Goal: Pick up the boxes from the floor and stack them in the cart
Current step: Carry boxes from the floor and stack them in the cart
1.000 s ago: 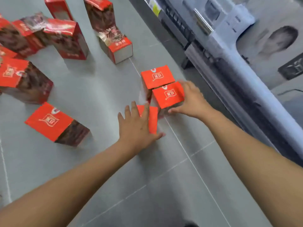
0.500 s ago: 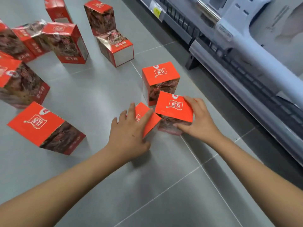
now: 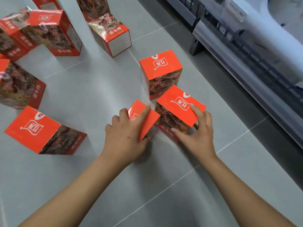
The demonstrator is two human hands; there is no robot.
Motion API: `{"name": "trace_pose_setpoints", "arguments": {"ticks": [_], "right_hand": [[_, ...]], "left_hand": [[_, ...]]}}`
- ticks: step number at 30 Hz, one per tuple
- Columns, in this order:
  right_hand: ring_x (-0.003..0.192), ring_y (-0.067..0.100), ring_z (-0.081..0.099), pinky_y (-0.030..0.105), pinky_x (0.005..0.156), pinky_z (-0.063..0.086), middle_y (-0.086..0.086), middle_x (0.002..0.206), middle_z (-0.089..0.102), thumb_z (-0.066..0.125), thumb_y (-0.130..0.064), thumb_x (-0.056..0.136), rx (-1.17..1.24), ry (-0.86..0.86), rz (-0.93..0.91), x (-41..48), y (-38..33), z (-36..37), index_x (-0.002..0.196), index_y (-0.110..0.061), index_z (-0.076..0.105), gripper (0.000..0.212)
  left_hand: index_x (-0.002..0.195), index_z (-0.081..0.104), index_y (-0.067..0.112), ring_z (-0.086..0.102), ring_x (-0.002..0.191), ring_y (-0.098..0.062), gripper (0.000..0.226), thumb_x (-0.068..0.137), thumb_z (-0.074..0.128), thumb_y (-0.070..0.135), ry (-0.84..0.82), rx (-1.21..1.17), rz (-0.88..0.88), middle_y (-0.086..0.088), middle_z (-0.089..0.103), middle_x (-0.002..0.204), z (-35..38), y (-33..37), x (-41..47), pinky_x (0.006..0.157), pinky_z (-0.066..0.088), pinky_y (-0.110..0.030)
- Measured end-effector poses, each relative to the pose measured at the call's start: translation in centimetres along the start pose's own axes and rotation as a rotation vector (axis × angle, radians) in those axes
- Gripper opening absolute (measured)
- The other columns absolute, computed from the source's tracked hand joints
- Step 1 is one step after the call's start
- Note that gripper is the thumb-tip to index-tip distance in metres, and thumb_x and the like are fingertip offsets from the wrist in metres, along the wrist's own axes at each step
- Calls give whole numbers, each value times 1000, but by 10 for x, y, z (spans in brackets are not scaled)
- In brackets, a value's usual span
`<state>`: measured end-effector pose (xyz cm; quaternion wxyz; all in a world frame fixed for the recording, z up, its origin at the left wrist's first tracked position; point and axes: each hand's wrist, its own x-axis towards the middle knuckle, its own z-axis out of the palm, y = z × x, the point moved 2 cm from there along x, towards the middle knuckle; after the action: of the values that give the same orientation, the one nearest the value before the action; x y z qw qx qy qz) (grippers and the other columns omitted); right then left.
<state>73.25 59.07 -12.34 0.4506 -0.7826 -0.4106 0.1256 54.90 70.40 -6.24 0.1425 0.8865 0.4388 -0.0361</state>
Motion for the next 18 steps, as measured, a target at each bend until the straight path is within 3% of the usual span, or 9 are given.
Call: {"name": "trace_pose_setpoints", "arguments": {"ticks": [3,6,8,10,13,18], "right_hand": [[101,-15,34,-10,84,22,8,128,46,90,-22,63,3,49,228,-16,-23,-13,138,-25,44,88],[94,-13,32,-9,78,23,4,125,47,89,-26,63,-12,1,382,-33,-51,-45,140,-30,42,90],[92,-8,34,4,81,30,5,121,48,90,-25,62,-48,-63,438,-37,-79,-76,139,-33,43,90],[95,1,40,18,87,35,6,119,49,90,-24,60,-76,-120,498,-39,-111,-112,137,-35,43,91],[95,8,47,23,85,37,4,115,47,91,-23,60,-70,-195,538,-34,-173,-172,135,-40,42,91],[92,7,39,20,85,32,1,115,39,87,-21,64,-131,-294,520,-23,-290,-274,137,-41,38,90]], "left_hand": [[146,6,52,44,107,-34,85,65,19,74,-63,-42,-72,-10,36,127,-20,0,-12,86,40,-44],[147,6,51,45,105,-35,82,74,40,68,-100,-4,-60,-11,38,125,-54,4,-37,84,42,-44],[147,8,51,46,103,-35,81,80,52,62,-133,51,-28,-11,39,124,-87,11,-55,81,41,-42],[146,8,52,46,103,-34,79,79,47,66,-191,55,-15,-10,40,122,-127,20,-76,82,41,-42],[144,1,54,45,108,-34,85,65,27,73,-280,5,-38,-8,39,119,-202,36,-108,87,45,-45],[147,0,52,39,118,-35,93,60,26,72,-354,1,-29,-10,34,129,-338,69,-162,91,42,-44]]}}
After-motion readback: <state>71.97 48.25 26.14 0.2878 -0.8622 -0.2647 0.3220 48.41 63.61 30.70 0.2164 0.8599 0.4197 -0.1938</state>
